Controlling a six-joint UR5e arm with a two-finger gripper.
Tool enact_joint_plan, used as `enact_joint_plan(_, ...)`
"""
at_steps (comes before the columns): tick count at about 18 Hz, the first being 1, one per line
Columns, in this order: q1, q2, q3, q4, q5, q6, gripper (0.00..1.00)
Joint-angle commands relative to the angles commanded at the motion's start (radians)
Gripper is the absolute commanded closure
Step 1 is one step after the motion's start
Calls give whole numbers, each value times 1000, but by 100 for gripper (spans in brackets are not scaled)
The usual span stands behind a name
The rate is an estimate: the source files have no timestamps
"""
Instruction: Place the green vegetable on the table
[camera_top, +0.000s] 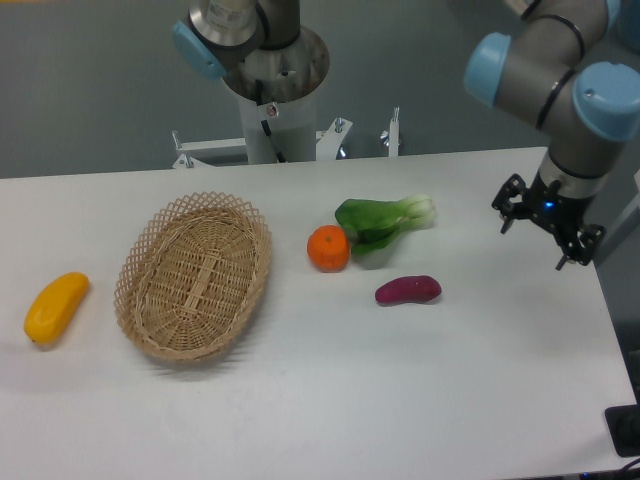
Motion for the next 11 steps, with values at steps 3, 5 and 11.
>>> enact_joint_plan(3,0,-6,6,0,2,0,0)
enact_joint_plan(5,0,-6,6,2,3,2,0)
enact_joint_plan(11,-2,-6,3,3,3,2,0)
